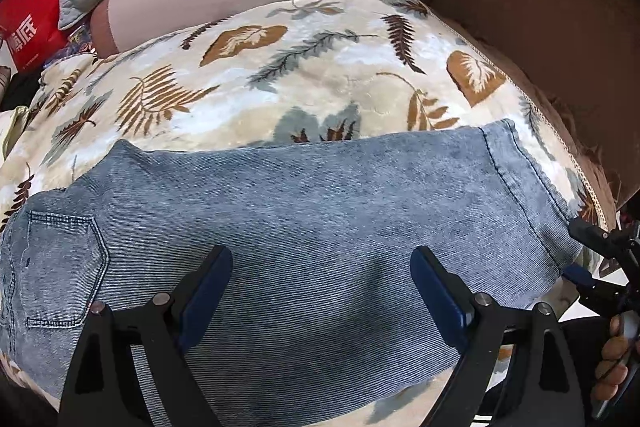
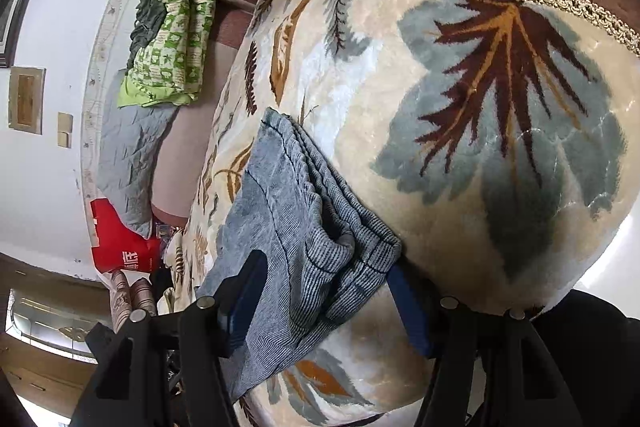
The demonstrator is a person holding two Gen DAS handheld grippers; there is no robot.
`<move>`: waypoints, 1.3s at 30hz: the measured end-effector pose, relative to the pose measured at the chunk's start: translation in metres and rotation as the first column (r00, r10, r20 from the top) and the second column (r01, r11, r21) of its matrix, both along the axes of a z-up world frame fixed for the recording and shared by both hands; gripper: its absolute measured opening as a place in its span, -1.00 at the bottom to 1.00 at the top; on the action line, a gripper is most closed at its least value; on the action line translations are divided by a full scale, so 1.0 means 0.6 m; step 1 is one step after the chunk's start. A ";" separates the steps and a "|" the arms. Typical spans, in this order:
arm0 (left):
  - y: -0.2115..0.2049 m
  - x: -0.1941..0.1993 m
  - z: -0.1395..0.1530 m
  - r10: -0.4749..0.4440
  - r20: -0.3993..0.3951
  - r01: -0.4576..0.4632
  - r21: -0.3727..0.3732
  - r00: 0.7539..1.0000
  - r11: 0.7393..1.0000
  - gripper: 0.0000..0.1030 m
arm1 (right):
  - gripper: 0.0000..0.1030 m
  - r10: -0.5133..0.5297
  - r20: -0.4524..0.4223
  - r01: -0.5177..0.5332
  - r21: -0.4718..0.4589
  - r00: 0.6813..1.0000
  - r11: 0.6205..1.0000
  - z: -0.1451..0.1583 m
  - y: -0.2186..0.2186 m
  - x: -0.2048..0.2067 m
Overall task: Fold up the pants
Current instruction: 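Fold the leg end over the seat with the right tool toward the left tool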
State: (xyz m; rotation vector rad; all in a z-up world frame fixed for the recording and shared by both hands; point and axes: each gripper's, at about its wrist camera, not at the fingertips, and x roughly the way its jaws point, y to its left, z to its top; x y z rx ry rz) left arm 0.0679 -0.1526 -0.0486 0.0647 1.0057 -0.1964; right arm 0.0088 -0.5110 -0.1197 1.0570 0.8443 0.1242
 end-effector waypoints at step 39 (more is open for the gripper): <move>0.333 -0.083 0.028 0.310 0.039 -0.297 -0.189 0.950 0.936 0.94 | -0.53 0.607 0.158 -0.374 -0.660 0.779 0.651 0.234 0.501 0.018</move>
